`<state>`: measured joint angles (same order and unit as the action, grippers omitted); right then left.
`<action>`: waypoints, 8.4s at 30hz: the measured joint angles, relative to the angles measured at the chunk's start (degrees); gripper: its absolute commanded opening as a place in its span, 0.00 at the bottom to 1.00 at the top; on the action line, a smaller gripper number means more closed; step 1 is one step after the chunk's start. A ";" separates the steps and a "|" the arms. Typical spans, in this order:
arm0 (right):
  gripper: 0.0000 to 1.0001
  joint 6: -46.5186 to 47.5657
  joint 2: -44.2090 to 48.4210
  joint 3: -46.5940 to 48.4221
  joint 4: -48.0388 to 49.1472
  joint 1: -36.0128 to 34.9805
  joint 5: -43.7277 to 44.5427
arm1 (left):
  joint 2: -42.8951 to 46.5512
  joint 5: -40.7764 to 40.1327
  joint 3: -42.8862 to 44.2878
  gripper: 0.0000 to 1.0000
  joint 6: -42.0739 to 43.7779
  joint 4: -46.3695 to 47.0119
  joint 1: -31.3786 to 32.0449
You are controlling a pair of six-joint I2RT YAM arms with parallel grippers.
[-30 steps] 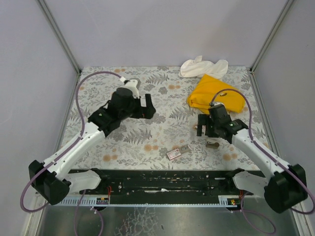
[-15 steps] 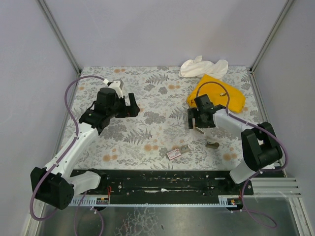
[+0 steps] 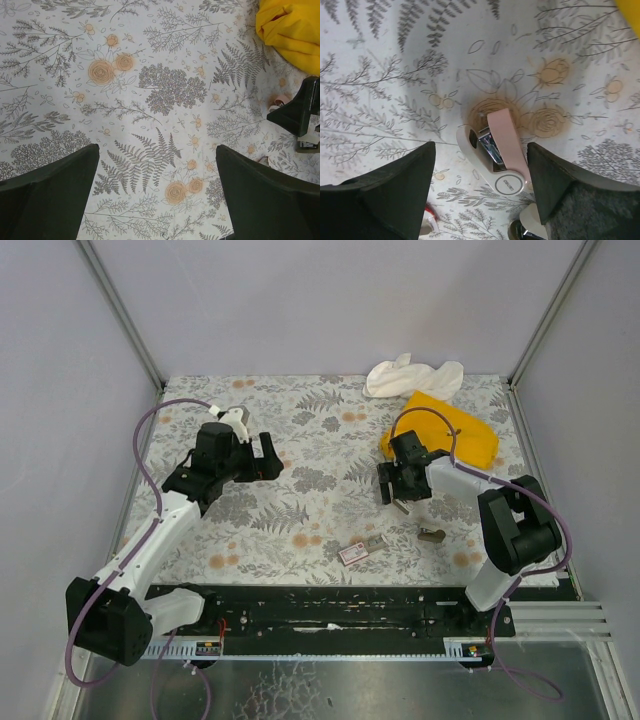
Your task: Load the staples into the stapler
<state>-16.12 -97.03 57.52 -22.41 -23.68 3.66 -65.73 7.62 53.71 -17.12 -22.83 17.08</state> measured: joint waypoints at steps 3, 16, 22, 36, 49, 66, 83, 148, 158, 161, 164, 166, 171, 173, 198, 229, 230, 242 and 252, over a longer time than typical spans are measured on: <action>0.78 0.04 0.00 -0.07 0.02 -0.13 -3.13 | -0.22 0.52 -0.52 1.00 -0.24 0.46 -0.37; 0.71 -0.87 0.90 -0.66 0.24 -0.94 -4.72 | -0.24 1.20 -1.46 1.00 -1.18 1.20 -1.16; 0.60 -1.18 0.90 -0.68 0.31 -1.27 -3.85 | -0.24 1.20 -1.62 1.00 -1.31 1.33 -1.51; 0.13 -1.31 0.50 -2.60 1.49 -4.61 1.33 | -0.59 1.86 -2.03 1.00 -1.70 1.42 -1.51; 0.00 -3.06 18.01 -11.43 9.79 -5.92 -0.70 | 0.61 8.35 -4.31 0.98 -6.43 3.96 1.36; 0.00 -5.66 49.27 -30.23 28.11 -7.06 -24.37 | -8.39 12.11 -2.25 0.83 -24.13 19.39 25.73; 0.00 -3.78 50.82 -32.00 27.45 -7.08 -27.41 | -17.62 8.57 5.16 0.56 -26.10 20.55 31.91; 0.69 -27.98 52.00 -24.83 35.50 -6.08 -56.46 | 8.66 36.57 -15.28 0.00 -18.58 36.61 28.13; 0.59 -33.68 52.04 -27.41 44.22 -7.52 -57.46 | 9.03 36.54 -15.28 0.00 -19.08 37.11 28.13; 0.56 -34.36 51.43 -27.54 45.05 -7.96 -57.72 | 9.03 36.54 -15.28 0.00 -19.28 37.22 28.13; 0.53 -34.80 51.17 -27.61 45.99 -8.50 -57.77 | 9.03 36.54 -15.28 0.00 -19.54 37.46 28.13; 0.51 -34.95 50.88 -27.67 46.51 -8.92 -57.72 | 9.03 36.57 -15.28 0.00 -19.76 37.51 28.13; 0.44 -35.82 49.16 -28.68 49.37 -10.38 -57.57 | 9.03 36.61 -15.28 0.00 -20.59 38.62 28.13; 0.39 -36.48 48.50 -29.27 50.64 -10.80 -57.57 | 9.03 36.59 -15.28 0.00 -20.68 39.08 28.13; 0.00 -29.33 57.48 -26.10 37.35 -11.28 -47.87 | 13.79 33.16 -18.08 0.00 -20.06 39.74 27.85; 0.00 -16.48 60.76 -13.53 20.44 -11.76 -34.62 | 26.40 16.13 -17.49 0.85 -11.56 13.42 26.25; 0.00 -16.22 60.50 -13.46 20.28 -11.76 -34.69 | 26.49 15.80 -16.00 0.85 -10.95 12.52 26.25; 0.00 -15.61 52.22 -13.42 19.96 -11.76 -44.22 | 18.91 24.30 -5.01 0.97 -5.99 13.20 26.40; 0.00 -18.93 51.87 -14.32 26.18 -11.76 -52.15 | 10.38 33.59 -4.13 0.97 -4.98 15.89 28.33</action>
<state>-35.05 -45.17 43.20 3.77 -35.44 -48.49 -55.35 41.21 49.58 -22.11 -6.94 45.41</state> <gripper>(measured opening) 0.328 0.992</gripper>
